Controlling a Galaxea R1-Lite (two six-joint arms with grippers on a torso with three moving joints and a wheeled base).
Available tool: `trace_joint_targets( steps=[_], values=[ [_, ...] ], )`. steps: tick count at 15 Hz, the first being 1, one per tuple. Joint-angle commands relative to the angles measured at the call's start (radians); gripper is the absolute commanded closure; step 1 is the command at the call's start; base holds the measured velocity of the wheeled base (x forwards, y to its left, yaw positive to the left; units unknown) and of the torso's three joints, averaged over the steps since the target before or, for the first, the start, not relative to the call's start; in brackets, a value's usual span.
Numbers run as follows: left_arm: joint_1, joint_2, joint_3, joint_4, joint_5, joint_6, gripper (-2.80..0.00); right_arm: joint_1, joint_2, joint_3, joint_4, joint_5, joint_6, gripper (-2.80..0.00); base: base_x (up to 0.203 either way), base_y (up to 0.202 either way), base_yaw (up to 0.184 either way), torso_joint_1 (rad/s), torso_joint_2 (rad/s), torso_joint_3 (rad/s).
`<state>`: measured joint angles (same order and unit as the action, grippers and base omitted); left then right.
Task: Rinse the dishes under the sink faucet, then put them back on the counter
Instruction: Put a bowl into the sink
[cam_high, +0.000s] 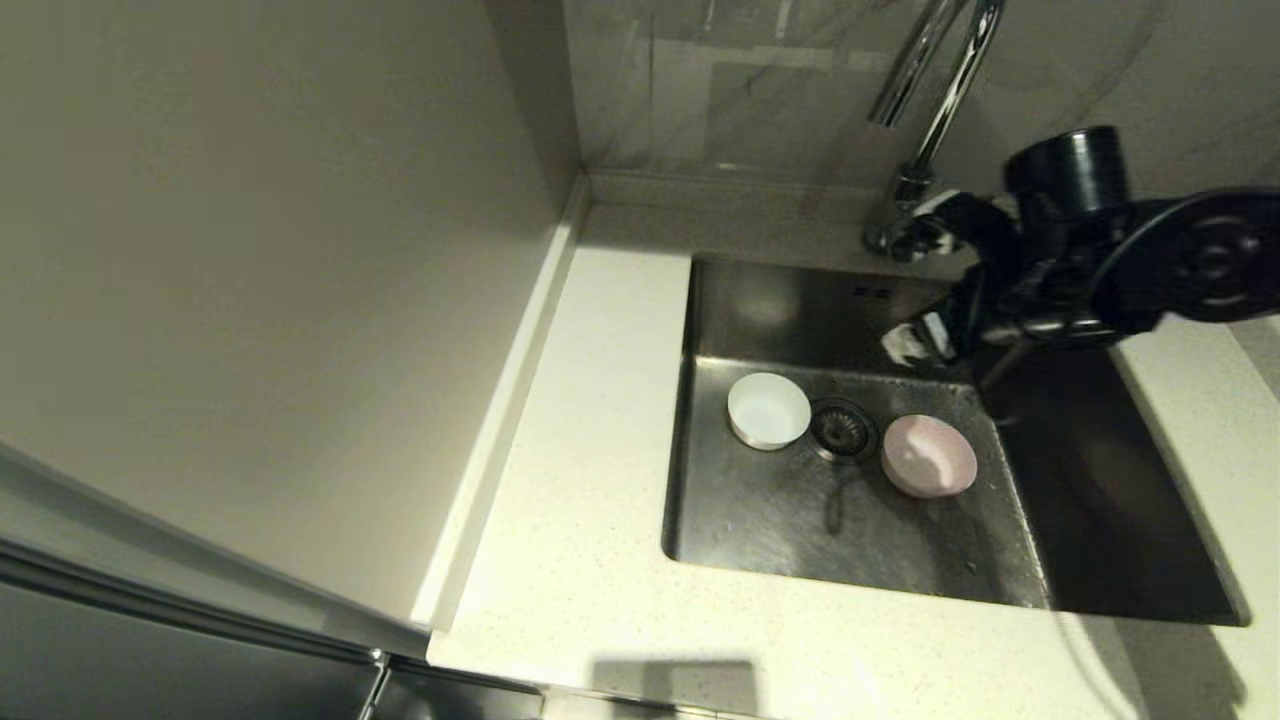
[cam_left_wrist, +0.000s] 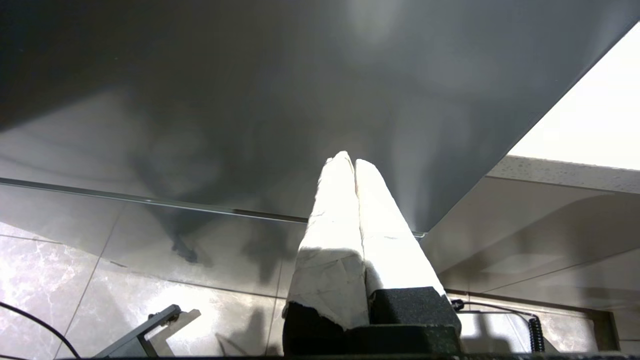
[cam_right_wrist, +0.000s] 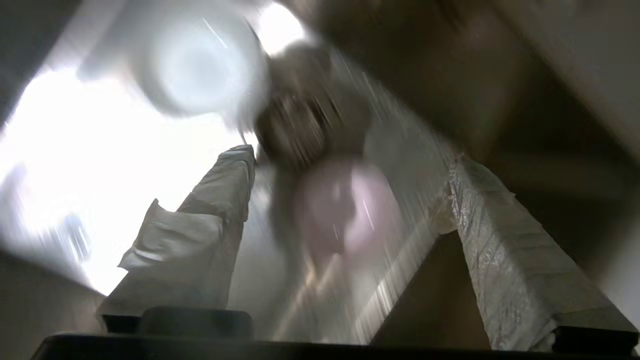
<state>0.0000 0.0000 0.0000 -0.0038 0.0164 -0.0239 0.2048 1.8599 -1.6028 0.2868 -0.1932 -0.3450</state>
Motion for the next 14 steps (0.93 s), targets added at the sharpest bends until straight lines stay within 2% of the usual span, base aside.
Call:
trace_joint_targets(
  steps=[1,2,4,6,8,9,12,14],
  values=[
    [0.0,-0.002,0.0,-0.001,0.0,-0.001,0.0,-0.139,-0.266,0.14,0.161,0.017,0.035,-2.8,0.0,0.0,0.0,0.0,0.0,0.0],
    [0.0,-0.002,0.0,-0.001,0.0,-0.001,0.0,-0.216,-0.325,0.204,0.242,0.052,0.088,-2.8,0.0,0.0,0.0,0.0,0.0,0.0],
    [0.0,-0.002,0.0,-0.001,0.0,-0.001,0.0,-0.315,-0.397,0.267,0.42,0.144,0.282,-2.8,0.0,0.0,0.0,0.0,0.0,0.0],
    [0.0,-0.002,0.0,-0.001,0.0,-0.001,0.0,-0.348,-0.42,0.288,0.572,0.19,0.495,-2.8,0.0,0.0,0.0,0.0,0.0,0.0],
    [0.0,-0.002,0.0,-0.001,0.0,-0.001,0.0,-0.354,-0.419,0.311,0.634,0.191,0.678,-2.8,0.0,0.0,0.0,0.0,0.0,0.0],
    [0.0,-0.002,0.0,-0.001,0.0,-0.001,0.0,-0.359,-0.406,0.335,0.64,0.176,0.73,-2.8,0.0,0.0,0.0,0.0,0.0,0.0],
    [0.0,-0.002,0.0,-0.001,0.0,-0.001,0.0,-0.45,-0.375,0.369,0.6,0.137,0.723,-2.8,0.0,0.0,0.0,0.0,0.0,0.0],
    [0.0,-0.002,0.0,-0.001,0.0,-0.001,0.0,-0.551,-0.351,0.399,0.488,0.126,0.651,-2.8,0.0,0.0,0.0,0.0,0.0,0.0]
  ],
)
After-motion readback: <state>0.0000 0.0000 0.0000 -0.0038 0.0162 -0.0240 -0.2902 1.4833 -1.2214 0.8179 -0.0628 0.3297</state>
